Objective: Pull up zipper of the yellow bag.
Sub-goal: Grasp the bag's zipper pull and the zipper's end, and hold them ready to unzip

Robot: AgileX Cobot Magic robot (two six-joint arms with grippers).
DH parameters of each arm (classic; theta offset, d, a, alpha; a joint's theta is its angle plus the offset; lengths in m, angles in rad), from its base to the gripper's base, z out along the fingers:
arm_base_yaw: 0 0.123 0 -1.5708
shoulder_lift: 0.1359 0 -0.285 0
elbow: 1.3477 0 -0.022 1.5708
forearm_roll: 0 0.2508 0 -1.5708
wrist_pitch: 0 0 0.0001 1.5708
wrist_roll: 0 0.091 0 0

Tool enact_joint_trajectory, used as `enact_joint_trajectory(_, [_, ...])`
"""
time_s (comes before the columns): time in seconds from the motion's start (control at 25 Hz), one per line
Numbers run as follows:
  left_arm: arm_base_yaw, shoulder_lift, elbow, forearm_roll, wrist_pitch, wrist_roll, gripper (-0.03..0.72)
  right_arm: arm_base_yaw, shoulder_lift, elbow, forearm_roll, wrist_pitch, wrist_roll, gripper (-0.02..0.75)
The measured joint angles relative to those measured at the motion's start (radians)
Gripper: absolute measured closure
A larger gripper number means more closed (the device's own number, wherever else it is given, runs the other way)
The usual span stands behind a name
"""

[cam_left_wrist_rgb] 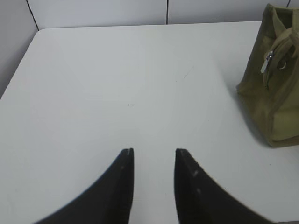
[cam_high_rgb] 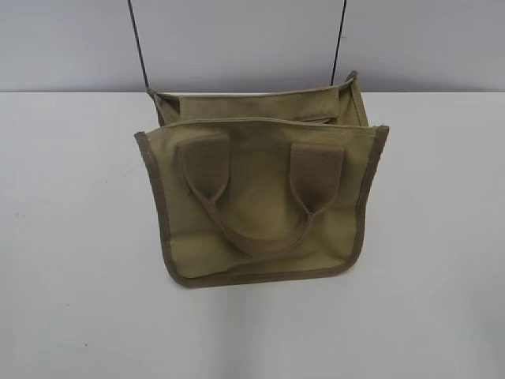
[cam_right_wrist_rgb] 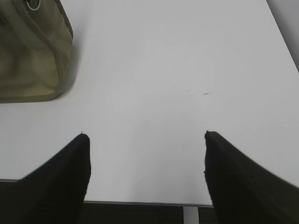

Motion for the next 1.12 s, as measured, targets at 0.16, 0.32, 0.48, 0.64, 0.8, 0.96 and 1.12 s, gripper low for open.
enact_joint_trajectory(0.16, [0.0,0.0,0.0,0.0,0.0,0.0,0.462,0.0,0.0,0.0,0.0,0.0,0.0,0.183])
enact_joint_trajectory(0.32, [0.0,0.0,0.0,0.0,0.0,0.0,0.462,0.0,0.0,0.0,0.0,0.0,0.0,0.183])
enact_joint_trajectory(0.48, [0.0,0.0,0.0,0.0,0.0,0.0,0.462,0.0,0.0,0.0,0.0,0.0,0.0,0.183])
enact_joint_trajectory(0.64, [0.0,0.0,0.0,0.0,0.0,0.0,0.462,0.0,0.0,0.0,0.0,0.0,0.0,0.183])
enact_joint_trajectory(0.8, [0.0,0.0,0.0,0.0,0.0,0.0,0.462,0.0,0.0,0.0,0.0,0.0,0.0,0.183])
enact_joint_trajectory(0.96, [0.0,0.0,0.0,0.0,0.0,0.0,0.462,0.0,0.0,0.0,0.0,0.0,0.0,0.183])
enact_joint_trajectory(1.12, [0.0,0.0,0.0,0.0,0.0,0.0,0.462,0.0,0.0,0.0,0.0,0.0,0.0,0.183])
